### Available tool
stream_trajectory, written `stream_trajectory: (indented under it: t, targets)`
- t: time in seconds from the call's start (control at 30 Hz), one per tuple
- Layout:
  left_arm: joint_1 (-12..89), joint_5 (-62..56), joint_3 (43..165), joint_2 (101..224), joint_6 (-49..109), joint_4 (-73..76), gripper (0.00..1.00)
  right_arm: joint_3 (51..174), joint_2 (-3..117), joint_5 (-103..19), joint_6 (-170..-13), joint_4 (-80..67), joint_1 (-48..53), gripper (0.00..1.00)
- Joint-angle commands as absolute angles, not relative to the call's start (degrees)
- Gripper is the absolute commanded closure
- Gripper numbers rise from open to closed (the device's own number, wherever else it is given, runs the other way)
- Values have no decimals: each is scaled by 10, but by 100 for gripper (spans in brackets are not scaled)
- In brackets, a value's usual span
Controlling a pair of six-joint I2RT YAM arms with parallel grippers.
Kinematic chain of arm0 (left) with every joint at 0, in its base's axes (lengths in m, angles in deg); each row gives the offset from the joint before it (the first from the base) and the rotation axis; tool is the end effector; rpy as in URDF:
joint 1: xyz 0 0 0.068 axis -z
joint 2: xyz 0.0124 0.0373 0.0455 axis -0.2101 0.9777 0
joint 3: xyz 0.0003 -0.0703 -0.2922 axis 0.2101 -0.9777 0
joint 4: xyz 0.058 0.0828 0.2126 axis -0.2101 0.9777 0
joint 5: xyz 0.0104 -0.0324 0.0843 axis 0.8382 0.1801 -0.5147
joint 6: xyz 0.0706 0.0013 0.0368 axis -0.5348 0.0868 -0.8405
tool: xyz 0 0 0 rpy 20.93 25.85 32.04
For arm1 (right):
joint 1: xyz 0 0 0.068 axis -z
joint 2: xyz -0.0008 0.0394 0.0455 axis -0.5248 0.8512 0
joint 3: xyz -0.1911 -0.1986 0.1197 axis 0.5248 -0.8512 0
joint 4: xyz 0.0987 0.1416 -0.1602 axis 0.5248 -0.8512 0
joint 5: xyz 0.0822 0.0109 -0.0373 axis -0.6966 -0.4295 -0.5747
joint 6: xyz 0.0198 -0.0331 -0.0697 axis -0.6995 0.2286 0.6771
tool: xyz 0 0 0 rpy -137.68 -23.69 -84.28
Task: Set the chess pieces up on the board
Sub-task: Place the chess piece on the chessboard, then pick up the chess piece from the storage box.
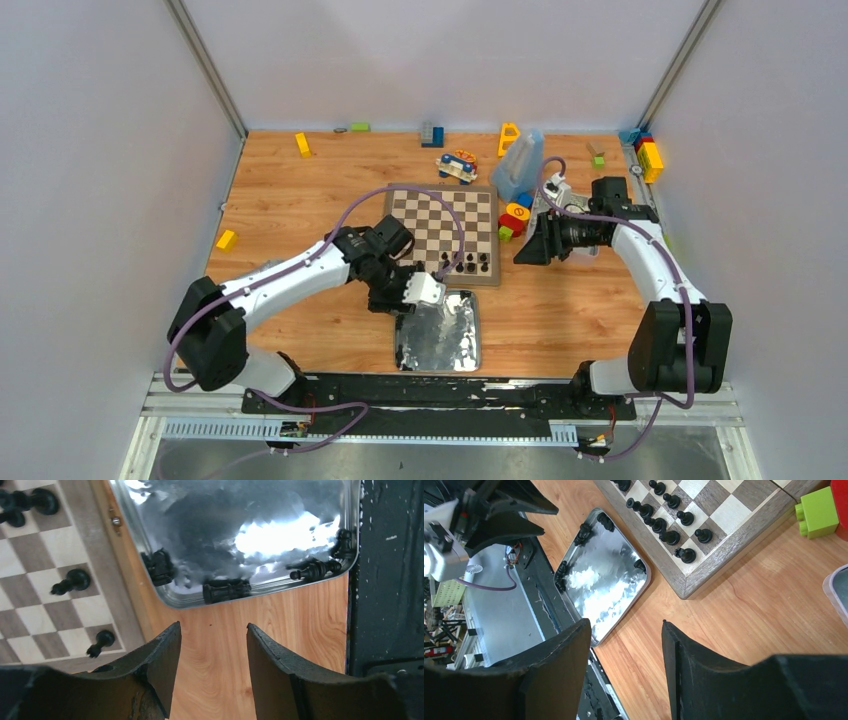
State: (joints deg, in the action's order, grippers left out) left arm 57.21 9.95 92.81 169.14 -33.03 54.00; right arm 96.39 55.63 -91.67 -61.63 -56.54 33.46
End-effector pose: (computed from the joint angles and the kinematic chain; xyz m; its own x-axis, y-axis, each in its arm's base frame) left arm 0.1570 -0.1929 0.2508 0.1599 0.8684 -0.4693 0.9860 -0.1630 0.0344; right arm 0.2310 0.0507 0.2787 -0.7681 -0.1842 -0.6133 -0.6069 0.5147 0.6056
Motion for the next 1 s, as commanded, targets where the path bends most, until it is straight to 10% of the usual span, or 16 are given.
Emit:
stream_trajectory:
  t: [0.0,0.97]
  targets:
    - [592,105,906,1699,-409,505,40,959,546,-916,-606,-540,328,45]
    - [604,46,913,1816,-384,455,49,944,530,-907,-592,-544,329,45]
